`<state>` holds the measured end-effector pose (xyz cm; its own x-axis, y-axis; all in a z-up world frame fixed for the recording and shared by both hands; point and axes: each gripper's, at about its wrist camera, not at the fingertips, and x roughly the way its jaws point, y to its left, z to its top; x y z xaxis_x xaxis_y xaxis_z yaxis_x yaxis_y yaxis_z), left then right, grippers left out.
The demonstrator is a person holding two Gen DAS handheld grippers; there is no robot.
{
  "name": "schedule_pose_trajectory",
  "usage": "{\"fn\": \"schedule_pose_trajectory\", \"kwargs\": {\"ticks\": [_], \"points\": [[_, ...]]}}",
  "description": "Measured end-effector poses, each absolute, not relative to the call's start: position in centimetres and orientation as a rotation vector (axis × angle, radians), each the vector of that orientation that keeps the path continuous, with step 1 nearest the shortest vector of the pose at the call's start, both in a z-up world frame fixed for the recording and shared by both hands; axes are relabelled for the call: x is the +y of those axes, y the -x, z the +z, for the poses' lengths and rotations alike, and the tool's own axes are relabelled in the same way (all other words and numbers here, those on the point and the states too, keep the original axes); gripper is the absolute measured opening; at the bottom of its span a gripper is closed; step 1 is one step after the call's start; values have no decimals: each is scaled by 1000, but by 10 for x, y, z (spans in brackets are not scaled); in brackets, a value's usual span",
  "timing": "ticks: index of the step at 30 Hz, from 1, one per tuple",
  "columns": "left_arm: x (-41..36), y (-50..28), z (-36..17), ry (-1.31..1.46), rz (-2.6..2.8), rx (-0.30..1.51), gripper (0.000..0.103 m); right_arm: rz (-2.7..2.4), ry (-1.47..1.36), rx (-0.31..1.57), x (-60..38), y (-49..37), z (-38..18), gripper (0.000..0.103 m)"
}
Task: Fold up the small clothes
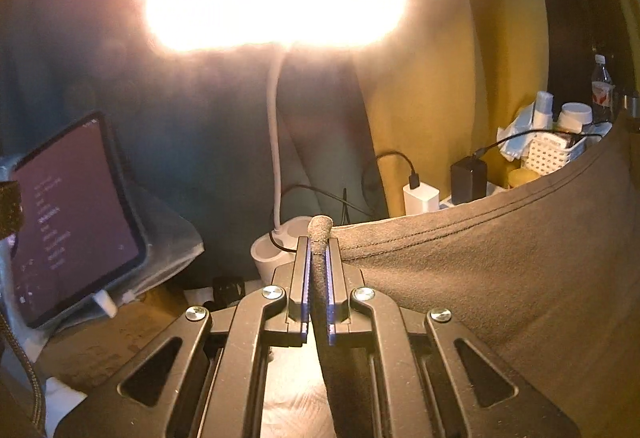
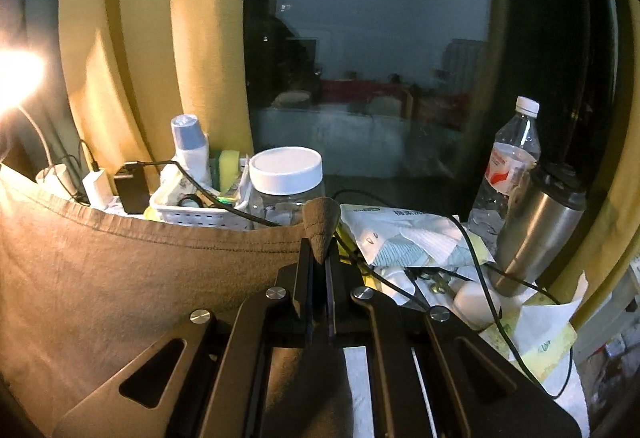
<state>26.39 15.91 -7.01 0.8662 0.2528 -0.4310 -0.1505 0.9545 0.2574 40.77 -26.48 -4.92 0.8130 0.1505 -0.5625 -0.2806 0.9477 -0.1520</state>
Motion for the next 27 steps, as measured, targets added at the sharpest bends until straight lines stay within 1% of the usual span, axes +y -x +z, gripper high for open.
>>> {"fn": "schedule_pose_trajectory", "kwargs": {"ticks": [6, 13, 16, 18, 19, 20, 22, 23, 25, 26, 27], "points": [[166, -279, -95, -200, 207, 547, 5, 224, 236, 632, -263, -423, -75, 6], [170, -294, -123, -180, 205, 619, 5, 146, 254, 664, -269, -437, -93, 6], [173, -297, -133, -169, 214, 657, 7, 137, 267, 676, -268, -437, -97, 6], [177, -299, -138, -143, 225, 672, 7, 123, 286, 687, -267, -439, -101, 16], [179, -300, -139, -135, 227, 679, 7, 107, 294, 684, -267, -440, -101, 23], [181, -302, -141, -121, 225, 694, 7, 102, 288, 678, -269, -439, -101, 32], [183, -304, -147, -110, 219, 746, 8, 98, 272, 674, -274, -438, -98, 42], [182, -305, -150, -115, 222, 773, 10, 98, 267, 673, -276, -436, -96, 42], [181, -301, -153, -110, 229, 779, 22, 98, 263, 671, -277, -432, -92, 42], [181, -299, -153, -98, 220, 781, 46, 98, 265, 669, -277, -430, -90, 42], [181, -295, -153, -78, 211, 778, 73, 100, 266, 667, -278, -428, -88, 42]]}}
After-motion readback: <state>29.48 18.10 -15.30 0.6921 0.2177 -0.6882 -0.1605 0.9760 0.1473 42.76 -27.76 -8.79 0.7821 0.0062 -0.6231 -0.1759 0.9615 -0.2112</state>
